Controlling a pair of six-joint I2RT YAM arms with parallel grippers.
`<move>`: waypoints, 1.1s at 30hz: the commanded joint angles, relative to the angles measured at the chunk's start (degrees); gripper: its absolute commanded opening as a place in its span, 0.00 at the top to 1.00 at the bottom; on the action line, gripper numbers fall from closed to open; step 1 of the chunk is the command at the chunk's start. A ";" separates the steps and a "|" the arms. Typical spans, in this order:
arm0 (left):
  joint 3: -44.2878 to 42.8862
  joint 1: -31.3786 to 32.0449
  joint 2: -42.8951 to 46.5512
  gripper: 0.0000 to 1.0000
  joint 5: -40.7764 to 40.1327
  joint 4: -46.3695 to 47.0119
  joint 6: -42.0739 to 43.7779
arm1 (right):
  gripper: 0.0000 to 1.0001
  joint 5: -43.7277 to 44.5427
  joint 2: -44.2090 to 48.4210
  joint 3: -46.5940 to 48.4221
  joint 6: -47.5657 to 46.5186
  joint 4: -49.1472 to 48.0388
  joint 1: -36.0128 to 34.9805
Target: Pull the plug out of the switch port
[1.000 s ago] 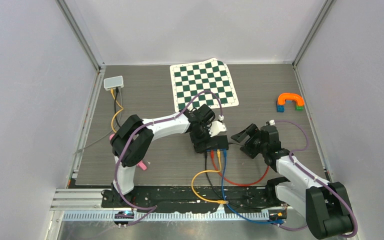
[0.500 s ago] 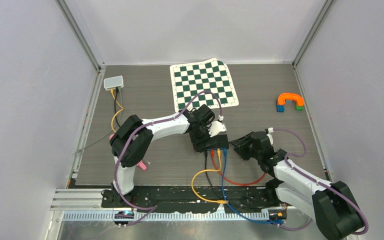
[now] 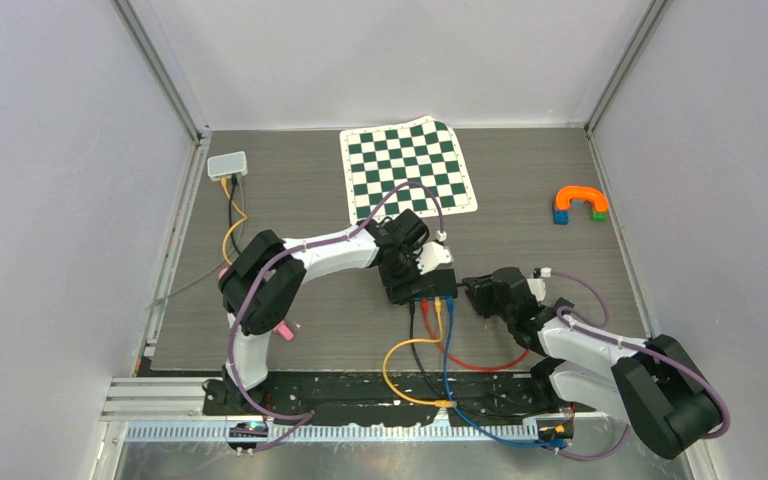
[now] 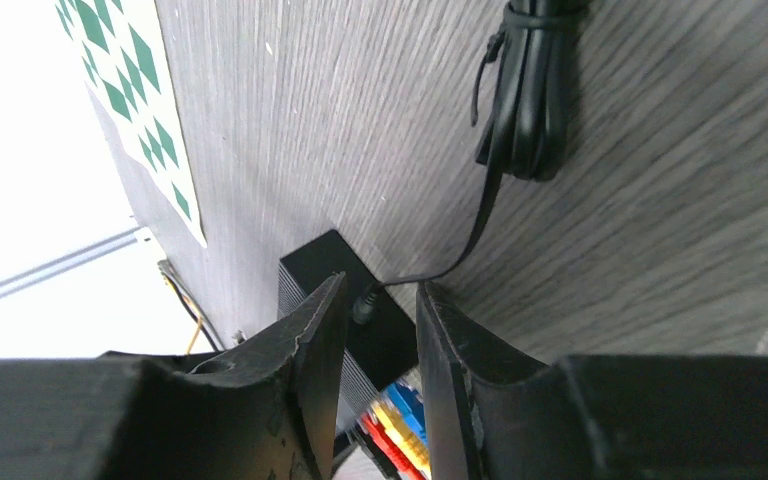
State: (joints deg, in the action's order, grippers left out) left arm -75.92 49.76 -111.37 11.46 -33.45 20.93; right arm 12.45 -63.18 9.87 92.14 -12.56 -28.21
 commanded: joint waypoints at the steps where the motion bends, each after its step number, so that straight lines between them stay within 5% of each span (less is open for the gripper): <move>1: 0.67 0.52 0.50 0.40 1.29 -1.83 -1.81 | 0.61 1.81 -5.55 0.86 1.96 -2.11 -1.07; 9: 0.64 0.57 0.54 0.41 1.43 -2.04 -1.99 | 0.70 2.25 -10.83 1.68 6.06 -4.89 -4.77; 18: 1.34 0.55 1.37 0.42 1.20 -2.08 -2.12 | 0.94 5.64 -9.92 0.20 6.50 -4.54 -5.10; 33: 4.21 0.56 2.21 0.44 1.07 -1.09 -2.34 | 0.95 7.54 -8.06 2.59 -5.71 -4.03 -4.99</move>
State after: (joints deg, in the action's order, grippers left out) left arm -73.97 49.98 -110.17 10.81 -32.03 19.42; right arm 16.71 -71.59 10.59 95.15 -20.75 -33.04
